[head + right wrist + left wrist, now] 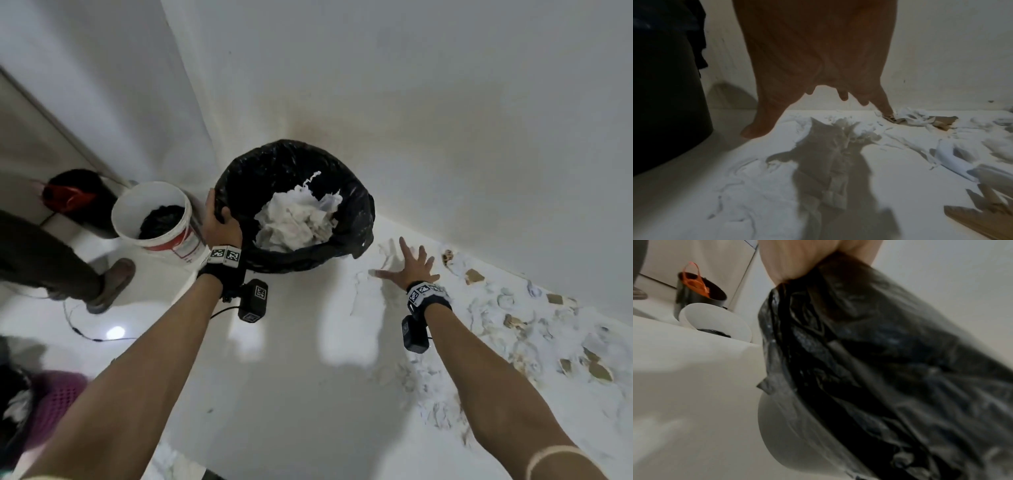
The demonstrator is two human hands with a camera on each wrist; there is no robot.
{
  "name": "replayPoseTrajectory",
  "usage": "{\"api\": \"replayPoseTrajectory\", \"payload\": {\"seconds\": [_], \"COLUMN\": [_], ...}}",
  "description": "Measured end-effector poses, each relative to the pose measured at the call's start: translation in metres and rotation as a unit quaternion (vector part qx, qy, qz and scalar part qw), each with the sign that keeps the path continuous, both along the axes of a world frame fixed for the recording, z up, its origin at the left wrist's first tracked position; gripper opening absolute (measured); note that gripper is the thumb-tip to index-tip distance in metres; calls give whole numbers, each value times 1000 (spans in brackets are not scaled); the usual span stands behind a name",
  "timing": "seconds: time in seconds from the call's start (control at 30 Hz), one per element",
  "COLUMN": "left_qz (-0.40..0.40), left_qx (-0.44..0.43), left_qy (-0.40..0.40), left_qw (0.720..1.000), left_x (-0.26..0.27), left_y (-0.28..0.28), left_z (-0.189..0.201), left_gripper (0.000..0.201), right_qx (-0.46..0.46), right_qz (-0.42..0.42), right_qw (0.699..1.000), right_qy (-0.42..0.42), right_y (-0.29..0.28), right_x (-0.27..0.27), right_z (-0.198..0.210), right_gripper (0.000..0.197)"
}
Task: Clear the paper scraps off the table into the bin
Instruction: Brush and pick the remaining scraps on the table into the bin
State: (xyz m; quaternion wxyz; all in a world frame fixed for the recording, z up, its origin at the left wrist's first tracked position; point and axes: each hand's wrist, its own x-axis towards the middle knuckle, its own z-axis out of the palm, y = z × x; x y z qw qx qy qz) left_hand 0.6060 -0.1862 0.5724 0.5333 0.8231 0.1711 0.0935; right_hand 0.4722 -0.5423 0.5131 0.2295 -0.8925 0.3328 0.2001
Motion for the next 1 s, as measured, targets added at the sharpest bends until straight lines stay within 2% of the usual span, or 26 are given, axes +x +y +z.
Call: {"api": "replayPoseTrajectory", "payload": {"seconds": [0.13,0.2,0.27,0.3,0.37,0.43,0.5,0.6,0.67,0.73,0.87,1.0], "left_qz": [33,37,42,45,43,42,34,13,5,-10,-18,-45], "left_qx": [-20,-25,-16,-10,-3,5,7,8,1,2,28,-4], "left_qy": [-8,-16,-19,-18,-18,-17,-17,-30,-35,-39,-4,26], "left_qw": [999,999,999,999,999,999,999,999,999,999,999,999], "left_x": [0,-1,-2,-3,-4,-6,-9,-12,-11,-10,-11,-4], "left_y": [-6,-10,-13,-13,-13,-13,-11,-10,-9,-10,-11,-11], "left_z": [-10,-12,-13,-13,-12,-10,-9,-8,-6,-2,12,13], "left_gripper": [47,47,48,48,50,51,48,47,47,47,47,48], "right_qx": [85,64,8,-22,-63,-58,-53,-24,1,17,3,0], "right_qz": [69,108,163,187,203,192,185,184,156,109,67,64], "right_qw": [993,991,986,982,971,966,969,979,985,989,986,968], "right_qy": [41,43,17,-12,-110,-161,-157,-91,-78,-101,-154,-244], "right_y": [-1,19,41,50,63,66,65,50,38,28,21,37], "right_x": [6,-3,-19,-29,-50,-72,-83,-85,-81,-71,-36,13], "right_z": [-26,-46,-66,-72,-79,-81,-78,-73,-61,-38,35,111], "right_gripper": [118,110,94,79,49,30,22,25,27,23,24,25]}}
